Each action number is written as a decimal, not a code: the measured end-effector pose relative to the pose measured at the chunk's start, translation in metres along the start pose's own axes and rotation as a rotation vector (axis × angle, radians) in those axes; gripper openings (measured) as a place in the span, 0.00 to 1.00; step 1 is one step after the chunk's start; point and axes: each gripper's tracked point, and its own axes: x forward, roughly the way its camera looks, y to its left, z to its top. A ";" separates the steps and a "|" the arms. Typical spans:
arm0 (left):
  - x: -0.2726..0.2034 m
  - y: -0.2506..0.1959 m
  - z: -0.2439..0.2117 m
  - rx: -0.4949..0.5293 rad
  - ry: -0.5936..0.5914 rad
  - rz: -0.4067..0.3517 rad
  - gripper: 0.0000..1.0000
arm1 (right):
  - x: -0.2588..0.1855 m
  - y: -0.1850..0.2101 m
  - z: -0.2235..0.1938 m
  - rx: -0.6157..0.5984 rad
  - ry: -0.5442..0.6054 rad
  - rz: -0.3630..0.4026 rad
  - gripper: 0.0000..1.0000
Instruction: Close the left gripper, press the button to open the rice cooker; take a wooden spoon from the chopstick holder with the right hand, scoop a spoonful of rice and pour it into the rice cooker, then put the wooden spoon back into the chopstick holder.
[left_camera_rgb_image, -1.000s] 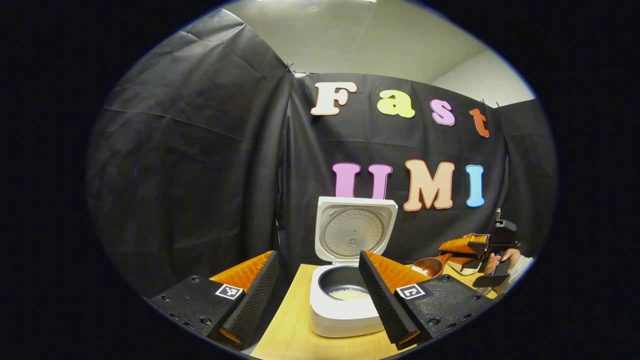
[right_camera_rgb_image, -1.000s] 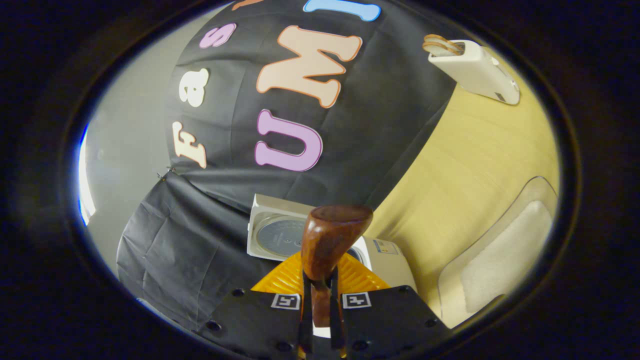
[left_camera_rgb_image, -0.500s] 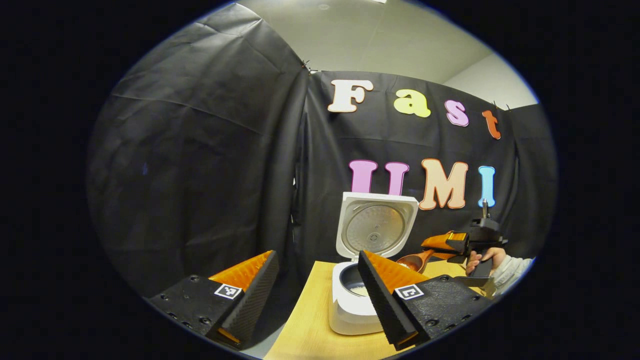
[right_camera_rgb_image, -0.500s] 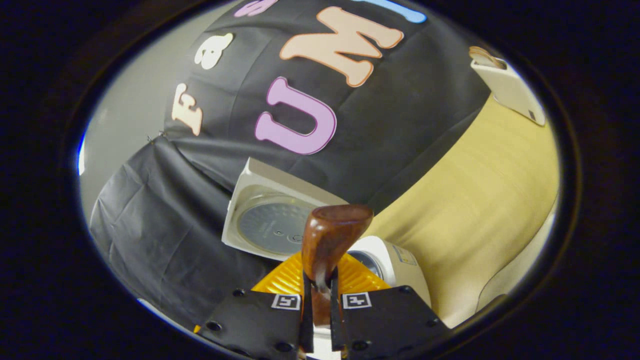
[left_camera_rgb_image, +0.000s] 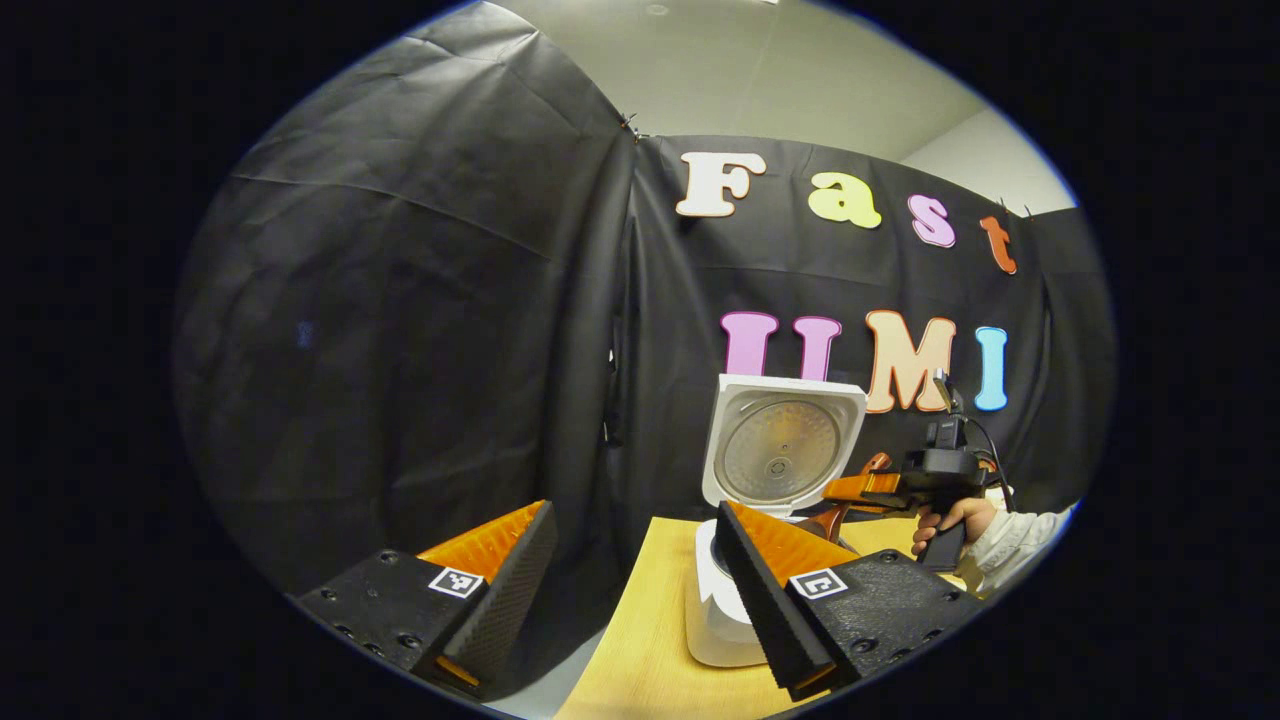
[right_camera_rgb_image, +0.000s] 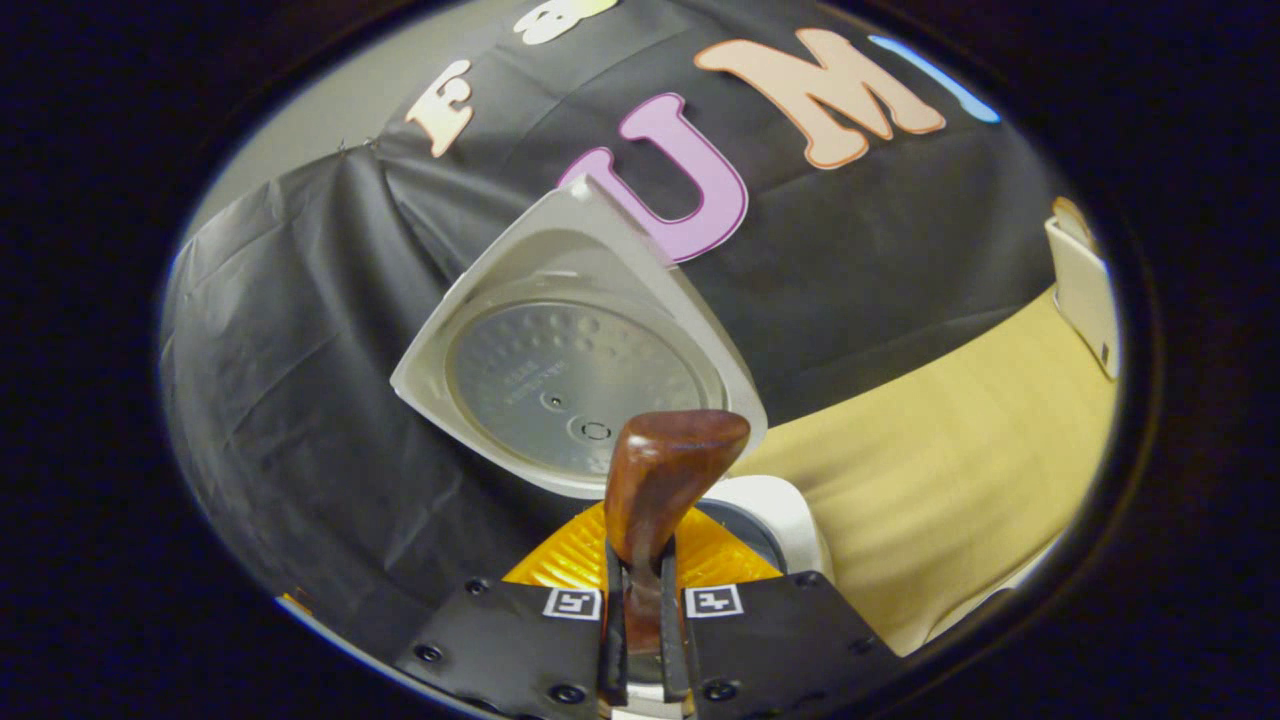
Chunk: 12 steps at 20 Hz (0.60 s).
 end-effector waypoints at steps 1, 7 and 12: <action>0.001 0.001 -0.001 -0.001 0.000 0.002 0.95 | 0.002 0.002 -0.001 -0.042 0.002 -0.010 0.14; 0.007 0.002 -0.003 -0.004 0.002 0.003 0.95 | 0.002 0.010 0.001 -0.324 -0.018 -0.037 0.16; 0.009 -0.002 -0.003 -0.012 0.001 -0.004 0.92 | -0.002 0.031 0.007 -0.560 -0.057 -0.036 0.14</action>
